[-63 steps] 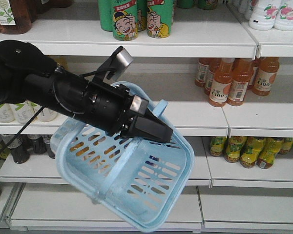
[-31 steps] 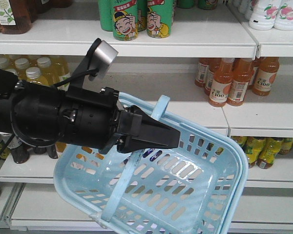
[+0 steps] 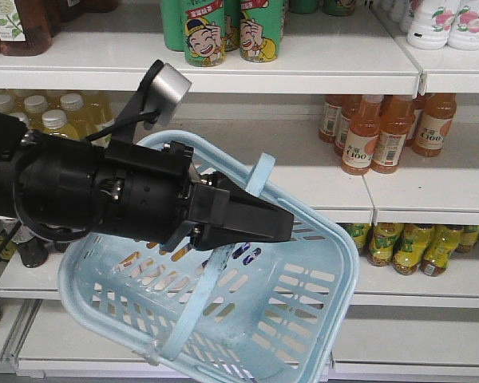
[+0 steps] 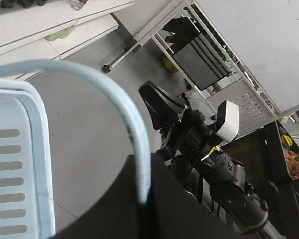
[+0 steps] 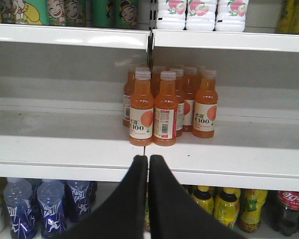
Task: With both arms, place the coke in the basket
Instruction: 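Hold the basket up with the left gripper, steadying it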
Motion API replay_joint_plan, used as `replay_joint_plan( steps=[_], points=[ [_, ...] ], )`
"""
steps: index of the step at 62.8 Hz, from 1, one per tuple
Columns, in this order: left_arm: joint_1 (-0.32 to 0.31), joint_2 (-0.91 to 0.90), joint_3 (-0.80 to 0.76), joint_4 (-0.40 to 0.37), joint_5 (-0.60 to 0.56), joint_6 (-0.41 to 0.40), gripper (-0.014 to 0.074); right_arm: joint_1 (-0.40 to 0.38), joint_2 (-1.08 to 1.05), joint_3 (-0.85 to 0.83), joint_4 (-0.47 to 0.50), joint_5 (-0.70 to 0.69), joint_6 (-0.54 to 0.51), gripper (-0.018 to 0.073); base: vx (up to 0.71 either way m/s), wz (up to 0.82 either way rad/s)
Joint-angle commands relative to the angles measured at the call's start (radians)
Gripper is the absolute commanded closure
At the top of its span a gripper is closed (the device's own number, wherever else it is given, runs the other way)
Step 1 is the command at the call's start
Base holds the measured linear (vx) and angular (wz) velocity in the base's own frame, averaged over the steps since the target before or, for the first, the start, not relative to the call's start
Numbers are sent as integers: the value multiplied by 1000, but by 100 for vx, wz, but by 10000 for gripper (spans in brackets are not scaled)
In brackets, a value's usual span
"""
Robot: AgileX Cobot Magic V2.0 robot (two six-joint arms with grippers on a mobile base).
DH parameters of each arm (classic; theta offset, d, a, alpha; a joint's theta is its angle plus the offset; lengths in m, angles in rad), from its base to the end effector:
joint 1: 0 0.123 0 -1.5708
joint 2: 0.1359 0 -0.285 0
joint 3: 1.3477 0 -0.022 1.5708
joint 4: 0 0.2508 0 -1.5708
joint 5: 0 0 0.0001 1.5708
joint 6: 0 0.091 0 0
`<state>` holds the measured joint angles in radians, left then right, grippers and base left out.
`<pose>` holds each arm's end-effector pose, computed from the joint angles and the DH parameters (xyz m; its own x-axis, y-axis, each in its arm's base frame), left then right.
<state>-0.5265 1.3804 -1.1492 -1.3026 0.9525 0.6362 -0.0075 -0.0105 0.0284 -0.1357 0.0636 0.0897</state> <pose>0.2106 -0.2052 0.3663 -0.7940 0.1236 -0.5952 0.6033 0.2800 -0.7467 0.0569 -0.0012 0.1984 0.0055 -0.0458 -0.9989 0.0164 0.9988 -0.0457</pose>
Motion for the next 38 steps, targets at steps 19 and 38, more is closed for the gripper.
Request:
replay_joint_plan(
  steps=[19,38],
  points=[
    [-4,-39,-26,-78,0,10,603,-8,-18,10,-5,-71,-8,565,0,0],
    [-4,-39,-26,-78,0,9,603,-8,-18,10,-5,-71,-8,565,0,0]
  ],
)
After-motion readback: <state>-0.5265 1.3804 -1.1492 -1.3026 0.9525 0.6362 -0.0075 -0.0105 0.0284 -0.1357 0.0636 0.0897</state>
